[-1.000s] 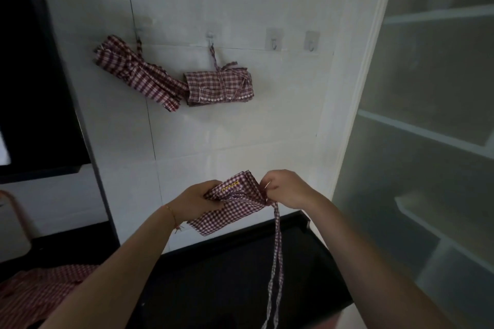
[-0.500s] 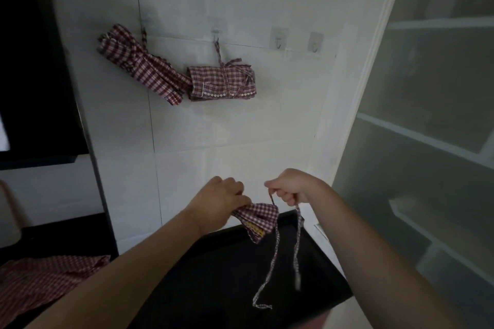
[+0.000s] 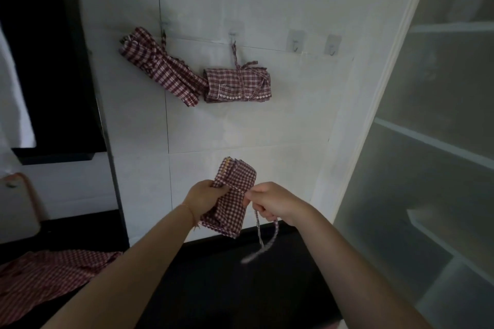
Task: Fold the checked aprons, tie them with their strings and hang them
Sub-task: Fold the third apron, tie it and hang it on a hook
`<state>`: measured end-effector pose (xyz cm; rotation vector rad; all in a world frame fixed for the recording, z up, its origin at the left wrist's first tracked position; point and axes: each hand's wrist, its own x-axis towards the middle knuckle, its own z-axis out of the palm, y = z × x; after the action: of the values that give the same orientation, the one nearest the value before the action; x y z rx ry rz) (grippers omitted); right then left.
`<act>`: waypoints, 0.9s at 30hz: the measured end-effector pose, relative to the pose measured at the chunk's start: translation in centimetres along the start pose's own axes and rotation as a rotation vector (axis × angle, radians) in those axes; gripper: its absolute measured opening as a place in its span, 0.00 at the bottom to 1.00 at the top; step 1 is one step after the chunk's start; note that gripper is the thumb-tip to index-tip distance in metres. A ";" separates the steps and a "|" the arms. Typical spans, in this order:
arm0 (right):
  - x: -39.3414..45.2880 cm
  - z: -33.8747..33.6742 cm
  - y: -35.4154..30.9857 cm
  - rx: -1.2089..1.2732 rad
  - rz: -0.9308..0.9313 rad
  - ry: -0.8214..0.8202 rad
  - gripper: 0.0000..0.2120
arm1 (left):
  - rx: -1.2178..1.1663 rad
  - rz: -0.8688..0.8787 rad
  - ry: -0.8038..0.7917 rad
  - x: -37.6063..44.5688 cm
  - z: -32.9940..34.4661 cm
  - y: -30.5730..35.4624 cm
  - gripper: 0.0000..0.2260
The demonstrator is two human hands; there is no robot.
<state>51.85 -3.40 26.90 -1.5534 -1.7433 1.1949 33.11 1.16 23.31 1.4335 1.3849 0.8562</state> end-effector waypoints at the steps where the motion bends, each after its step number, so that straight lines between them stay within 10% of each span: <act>1: 0.0 -0.2 0.5 0.032 -0.012 0.010 0.12 | -0.108 -0.042 -0.024 0.0 -0.7 0.0 0.14; 7: 0.3 -1.3 2.9 0.218 -0.009 0.046 0.11 | -0.468 -0.078 -0.153 -0.6 -3.5 0.1 0.15; 14: 0.6 0.5 2.0 0.271 0.054 -0.023 0.12 | -0.340 0.031 -0.442 -1.6 -3.9 0.2 0.24; 20: 0.5 1.0 1.5 0.245 0.048 -0.023 0.09 | -0.325 0.013 -0.427 -1.6 -3.9 -0.1 0.36; 27: 1.1 1.3 1.5 -0.097 0.134 -0.078 0.09 | -0.257 -0.034 -0.340 -2.1 -3.8 -0.3 0.26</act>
<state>51.31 -2.76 24.80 -1.7257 -1.7942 1.2671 29.24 -0.37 24.50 1.2834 1.0026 0.7011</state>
